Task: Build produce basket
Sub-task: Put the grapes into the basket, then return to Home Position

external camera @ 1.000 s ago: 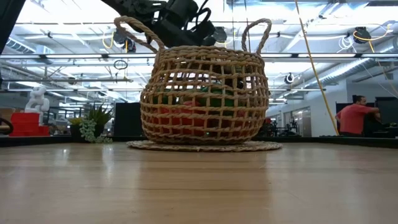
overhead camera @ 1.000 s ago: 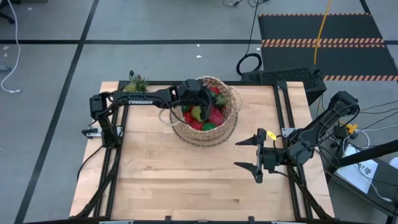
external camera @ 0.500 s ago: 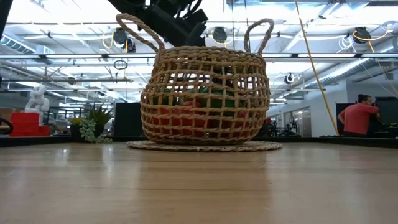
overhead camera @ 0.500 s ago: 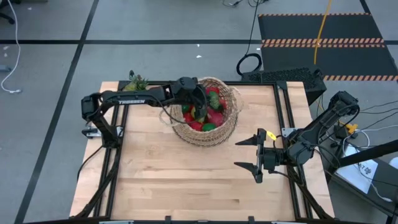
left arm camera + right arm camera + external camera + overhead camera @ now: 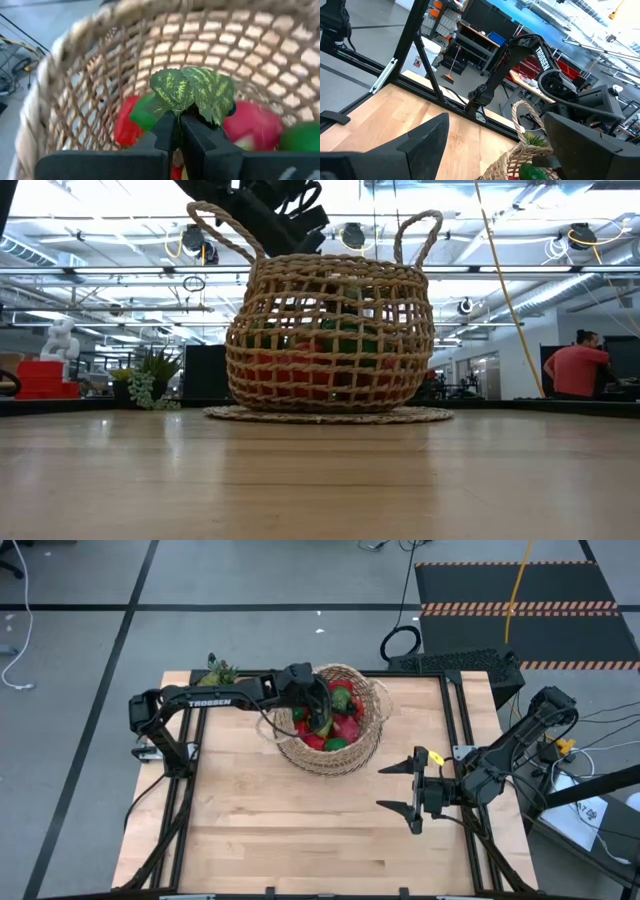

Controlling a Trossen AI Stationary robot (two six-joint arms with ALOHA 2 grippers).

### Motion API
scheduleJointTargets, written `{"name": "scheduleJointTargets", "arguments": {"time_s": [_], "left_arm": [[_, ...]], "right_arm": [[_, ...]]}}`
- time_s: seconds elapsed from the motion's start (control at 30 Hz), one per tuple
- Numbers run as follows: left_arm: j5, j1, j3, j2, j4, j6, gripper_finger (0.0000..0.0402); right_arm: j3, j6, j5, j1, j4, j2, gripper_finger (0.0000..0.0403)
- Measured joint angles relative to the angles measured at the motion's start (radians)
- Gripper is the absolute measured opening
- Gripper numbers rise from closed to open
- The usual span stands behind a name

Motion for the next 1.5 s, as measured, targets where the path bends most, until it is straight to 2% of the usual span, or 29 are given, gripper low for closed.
{"name": "scheduleJointTargets", "arguments": {"time_s": [0.13, 0.4, 0.53, 0.63, 0.83, 1.2, 1.37, 1.5], "left_arm": [[-0.001, -0.001, -0.001, -0.008, -0.01, -0.013, 0.0044], [-0.008, -0.006, -0.001, -0.048, -0.047, -0.095, 0.0151], [-0.007, -0.02, 0.0, -0.093, -0.061, -0.138, 0.0186], [-0.007, -0.038, 0.0, -0.139, -0.077, -0.147, 0.0194], [-0.007, -0.074, 0.0, -0.227, -0.144, -0.149, 0.0182], [-0.009, -0.09, 0.0, -0.315, -0.256, -0.134, 0.0122], [-0.01, -0.09, -0.009, -0.326, -0.266, -0.13, 0.0094], [-0.012, -0.09, -0.067, -0.352, -0.19, -0.101, 0.0073]], "right_arm": [[0.0, -0.003, 0.0, 0.0, 0.0, 0.0, 0.032], [0.0, -0.007, 0.005, 0.0, 0.0, 0.0, 0.032], [0.0, -0.007, 0.09, 0.0, -0.001, 0.0, 0.032], [0.0, -0.008, 0.157, 0.0, -0.004, 0.0, 0.032], [0.0, -0.008, 0.179, 0.0, -0.007, 0.0, 0.032], [0.0, 0.007, 0.182, 0.002, -0.008, 0.0, 0.032], [0.0, 0.003, 0.292, 0.013, -0.038, 0.0, 0.032], [0.0, -0.013, 0.334, 0.016, -0.055, -0.004, 0.0305]]}}
